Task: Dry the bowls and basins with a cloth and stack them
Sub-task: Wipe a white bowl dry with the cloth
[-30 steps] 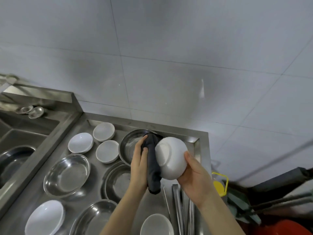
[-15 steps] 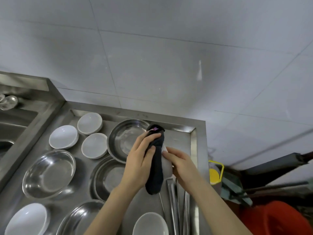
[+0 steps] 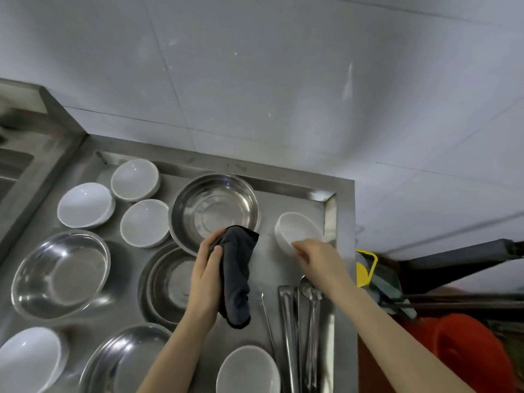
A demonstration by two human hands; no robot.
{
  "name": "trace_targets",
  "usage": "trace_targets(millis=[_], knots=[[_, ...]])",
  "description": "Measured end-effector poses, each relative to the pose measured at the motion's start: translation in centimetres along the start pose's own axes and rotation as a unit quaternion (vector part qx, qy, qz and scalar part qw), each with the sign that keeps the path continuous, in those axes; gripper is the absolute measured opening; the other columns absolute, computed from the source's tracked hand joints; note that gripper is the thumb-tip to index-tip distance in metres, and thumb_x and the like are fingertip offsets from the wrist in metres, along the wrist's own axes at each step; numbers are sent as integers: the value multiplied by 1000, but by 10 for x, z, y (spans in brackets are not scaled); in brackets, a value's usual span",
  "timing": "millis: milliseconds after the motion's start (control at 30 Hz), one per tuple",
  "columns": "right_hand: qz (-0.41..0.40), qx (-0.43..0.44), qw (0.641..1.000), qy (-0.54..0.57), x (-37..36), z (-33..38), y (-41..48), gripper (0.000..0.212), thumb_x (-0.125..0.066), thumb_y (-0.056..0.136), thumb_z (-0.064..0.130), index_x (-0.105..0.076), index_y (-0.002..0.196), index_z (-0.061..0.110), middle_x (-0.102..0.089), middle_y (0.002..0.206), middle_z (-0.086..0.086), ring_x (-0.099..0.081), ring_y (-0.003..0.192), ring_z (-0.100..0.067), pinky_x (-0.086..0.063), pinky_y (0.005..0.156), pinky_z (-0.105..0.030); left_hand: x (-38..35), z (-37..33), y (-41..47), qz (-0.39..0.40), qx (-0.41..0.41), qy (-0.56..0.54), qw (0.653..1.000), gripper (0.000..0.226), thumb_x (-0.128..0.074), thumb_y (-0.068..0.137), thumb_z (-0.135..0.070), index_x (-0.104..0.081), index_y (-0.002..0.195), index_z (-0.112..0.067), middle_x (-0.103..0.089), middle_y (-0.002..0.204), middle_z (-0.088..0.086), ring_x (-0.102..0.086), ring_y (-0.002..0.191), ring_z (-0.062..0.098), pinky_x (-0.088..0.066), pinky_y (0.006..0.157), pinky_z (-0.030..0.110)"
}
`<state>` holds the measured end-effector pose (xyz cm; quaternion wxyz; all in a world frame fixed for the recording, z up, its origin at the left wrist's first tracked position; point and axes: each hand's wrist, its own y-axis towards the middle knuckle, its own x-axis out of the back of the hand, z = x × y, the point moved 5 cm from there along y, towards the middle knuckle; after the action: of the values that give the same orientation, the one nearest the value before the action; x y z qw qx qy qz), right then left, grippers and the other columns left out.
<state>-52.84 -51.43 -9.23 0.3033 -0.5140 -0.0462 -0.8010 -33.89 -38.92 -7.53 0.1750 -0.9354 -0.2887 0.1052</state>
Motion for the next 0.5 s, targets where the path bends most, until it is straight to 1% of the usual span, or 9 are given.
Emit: trace_targets(millis=[67, 100, 133, 200, 267, 333, 400, 433, 500], knots=[[37, 34, 996, -73, -15, 5, -1, 19, -54, 92, 10, -70, 101, 13, -67, 97, -8, -61, 96, -29, -43, 70, -33, 1, 5, 3, -2, 5, 1, 1000, 35, -45, 89, -33, -62, 119, -33, -64, 124, -5, -57, 120, 17, -41, 108, 46], [41, 59, 992, -104, -21, 10, -2, 14, -58, 88, 8, -69, 96, 13, -67, 92, -8, -62, 90, -29, -38, 65, -30, 2, 6, 4, -4, 7, 3, 1000, 34, -45, 90, -32, -63, 119, -33, -65, 123, -5, -58, 119, 17, -41, 107, 45], [52, 74, 987, -134, -27, 12, -3, 11, -67, 79, 4, -69, 86, 12, -66, 82, -7, -64, 80, -29, -34, 61, -27, 2, 8, 5, -5, 7, 5, 1000, 31, -46, 93, -30, -63, 119, -32, -65, 123, -5, -58, 119, 16, -42, 107, 44], [61, 94, 980, -165, -41, 15, -4, 24, -81, 55, -1, -67, 67, 14, -60, 60, -2, -60, 55, -24, -30, 53, -23, 5, 11, 4, -10, 9, 11, 1000, 27, -44, 100, -22, -63, 119, -30, -66, 122, -4, -58, 119, 18, -43, 106, 43], [44, 98, 978, -180, -51, 13, 0, 31, -83, 44, -4, -65, 59, 15, -56, 52, 0, -55, 45, -20, -29, 49, -22, 10, 13, 2, -19, 14, 15, 1000, 28, -43, 101, -21, -63, 118, -31, -66, 121, -3, -59, 119, 18, -44, 105, 43], [70, 92, 977, -179, -58, 14, 1, 22, -78, 58, -3, -69, 70, 12, -62, 62, -4, -61, 55, -25, -33, 55, -25, 15, 14, -1, -24, 20, 15, 999, 29, -46, 95, -28, -64, 118, -33, -66, 121, -4, -59, 119, 17, -43, 106, 47], [79, 72, 977, -184, -62, 10, 3, 15, -63, 81, 3, -70, 92, 10, -69, 84, -9, -66, 78, -31, -39, 69, -30, 22, 15, -6, -36, 23, 21, 999, 29, -45, 97, -27, -64, 118, -33, -67, 120, -7, -59, 118, 15, -42, 107, 47], [75, 67, 979, -179, -61, 12, 1, 17, -59, 85, 5, -69, 98, 10, -69, 89, -8, -65, 83, -31, -42, 75, -32, 26, 15, -9, -46, 21, 27, 998, 28, -45, 99, -24, -64, 118, -32, -67, 119, -8, -59, 117, 13, -43, 107, 46], [44, 77, 983, -164, -60, 17, -10, 19, -67, 76, 2, -70, 93, 10, -69, 84, -6, -65, 80, -29, -49, 79, -35, 34, 14, -17, -65, 12, 37, 997, 28, -45, 99, -23, -65, 116, -32, -68, 115, -10, -60, 115, 11, -43, 107, 45]])
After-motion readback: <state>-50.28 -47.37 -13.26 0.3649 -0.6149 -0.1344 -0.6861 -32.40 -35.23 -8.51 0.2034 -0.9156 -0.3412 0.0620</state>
